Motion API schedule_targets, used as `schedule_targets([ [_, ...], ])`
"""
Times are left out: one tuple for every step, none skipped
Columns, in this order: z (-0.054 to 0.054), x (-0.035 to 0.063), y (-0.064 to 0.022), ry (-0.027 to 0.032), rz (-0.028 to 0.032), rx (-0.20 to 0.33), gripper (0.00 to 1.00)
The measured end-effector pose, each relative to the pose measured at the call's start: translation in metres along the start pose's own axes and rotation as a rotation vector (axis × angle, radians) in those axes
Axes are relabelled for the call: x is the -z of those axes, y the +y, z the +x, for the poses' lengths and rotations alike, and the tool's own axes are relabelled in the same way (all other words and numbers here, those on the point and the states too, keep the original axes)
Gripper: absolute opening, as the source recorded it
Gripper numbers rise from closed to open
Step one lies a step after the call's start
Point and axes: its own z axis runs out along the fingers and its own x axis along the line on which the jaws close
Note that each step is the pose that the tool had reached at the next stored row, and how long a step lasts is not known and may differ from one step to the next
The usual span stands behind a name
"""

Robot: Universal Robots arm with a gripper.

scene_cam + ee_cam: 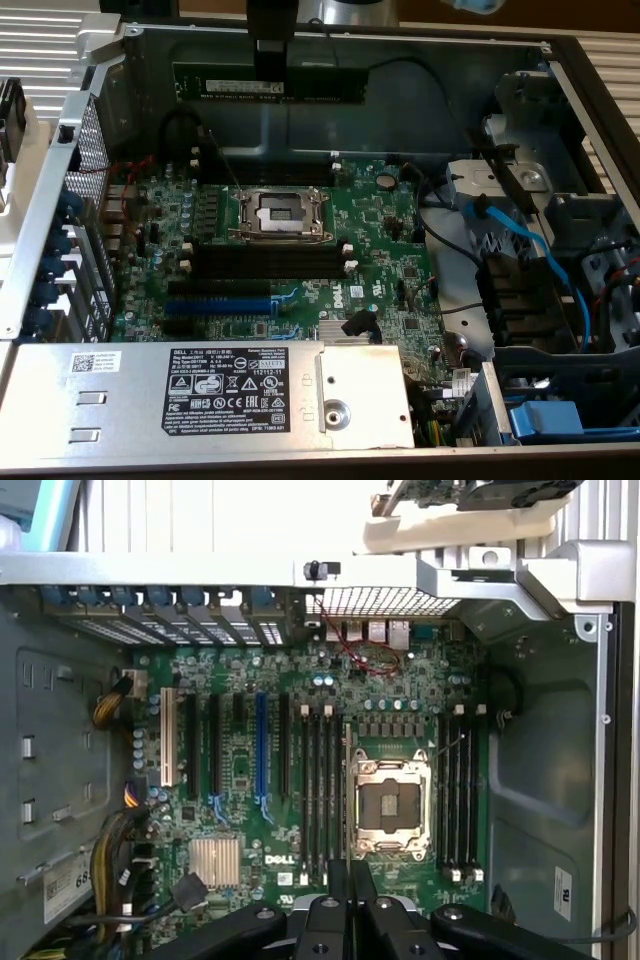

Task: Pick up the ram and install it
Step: 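Pick up the ram and move it above insertion slot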

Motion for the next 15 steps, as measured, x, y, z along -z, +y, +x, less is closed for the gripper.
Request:
schedule_targets([
  [0.0, -0.0002, 0.0, 0.0001, -0.0041, 0.0, 0.12],
  [0.0, -0.0002, 0.0, 0.0001, -0.0062, 0.0, 0.12],
  [0.0, -0.0003, 0.0001, 0.0002, -0.0075, 0.0, 0.12],
  [0.0, -0.0006, 0.0, 0.0001, -0.0091, 0.0, 0.12],
  [0.0, -0.0012, 0.0, 0.0002, -0.0102, 0.0, 0.12],
  [0.0, -0.0019, 0.0, 0.0001, -0.0109, 0.0, 0.12],
  [0.0, -0.0027, 0.0, 0.0001, -0.0112, 0.0, 0.12],
  [0.0, -0.0039, 0.0001, -0.0004, -0.0113, 0.0, 0.12],
  [0.0, -0.0055, 0.0, -0.001, -0.0114, 0.0, 0.12],
  [0.0, -0.0073, 0.0, -0.0014, -0.0113, -0.001, 0.12],
  [0.0, -0.0091, 0.0, -0.0015, -0.0113, -0.001, 0.12],
  [0.0, -0.011, 0.0, -0.0017, -0.0114, -0.001, 0.12],
  [0.0, -0.0128, -0.0001, -0.0019, -0.0113, -0.002, 0.12],
  [0.0, -0.0146, -0.0007, -0.0021, -0.0113, -0.003, 0.12],
  [0.0, -0.0164, -0.0018, -0.0024, -0.0113, -0.004, 0.12],
])
